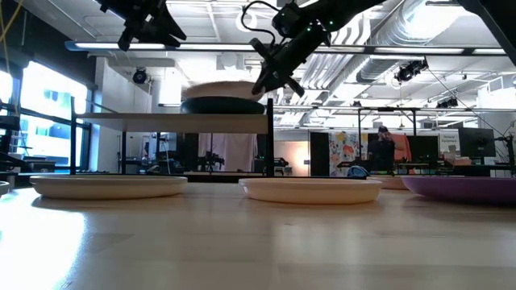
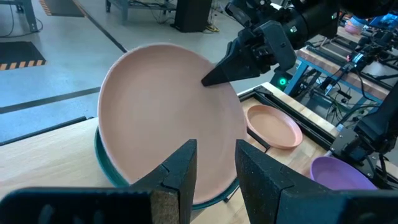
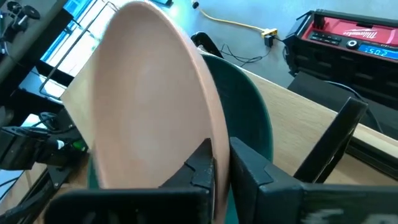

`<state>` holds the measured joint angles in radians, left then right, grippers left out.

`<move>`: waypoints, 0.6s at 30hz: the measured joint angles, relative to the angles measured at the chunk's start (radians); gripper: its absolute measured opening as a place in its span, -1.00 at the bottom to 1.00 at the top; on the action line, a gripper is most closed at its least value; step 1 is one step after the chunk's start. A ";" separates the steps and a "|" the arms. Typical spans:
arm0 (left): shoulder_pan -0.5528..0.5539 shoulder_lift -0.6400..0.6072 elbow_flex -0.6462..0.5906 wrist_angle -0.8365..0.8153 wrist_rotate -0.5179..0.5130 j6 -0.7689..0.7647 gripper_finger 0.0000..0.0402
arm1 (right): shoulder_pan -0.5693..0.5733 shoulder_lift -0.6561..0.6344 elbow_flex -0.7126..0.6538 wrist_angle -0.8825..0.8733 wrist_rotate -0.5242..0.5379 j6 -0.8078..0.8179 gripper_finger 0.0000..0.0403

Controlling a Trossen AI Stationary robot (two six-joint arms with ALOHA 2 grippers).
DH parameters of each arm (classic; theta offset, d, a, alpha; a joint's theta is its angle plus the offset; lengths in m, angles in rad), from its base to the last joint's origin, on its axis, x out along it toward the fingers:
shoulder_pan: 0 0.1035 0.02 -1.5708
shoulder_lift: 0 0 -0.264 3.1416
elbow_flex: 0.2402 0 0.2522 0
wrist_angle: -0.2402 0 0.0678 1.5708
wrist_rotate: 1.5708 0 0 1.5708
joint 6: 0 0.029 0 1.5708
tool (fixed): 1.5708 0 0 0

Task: Place and stack plates onto a shelf
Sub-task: Stack the bottom light brown plate on top the green plate on the shelf

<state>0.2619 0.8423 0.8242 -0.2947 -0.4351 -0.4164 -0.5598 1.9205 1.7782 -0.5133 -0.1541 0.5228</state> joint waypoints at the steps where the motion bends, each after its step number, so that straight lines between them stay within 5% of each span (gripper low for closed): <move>1: 0.000 0.000 0.000 0.000 0.000 0.000 -0.52 | 0.000 0.000 0.000 0.000 0.008 -0.002 -0.88; 18: 0.000 0.000 0.000 0.000 -0.005 -0.001 -0.52 | 0.001 0.000 0.000 -0.038 0.022 -0.037 -0.58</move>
<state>0.2619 0.8421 0.8246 -0.2947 -0.4400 -0.4172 -0.5587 1.9202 1.7782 -0.5510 -0.1317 0.4862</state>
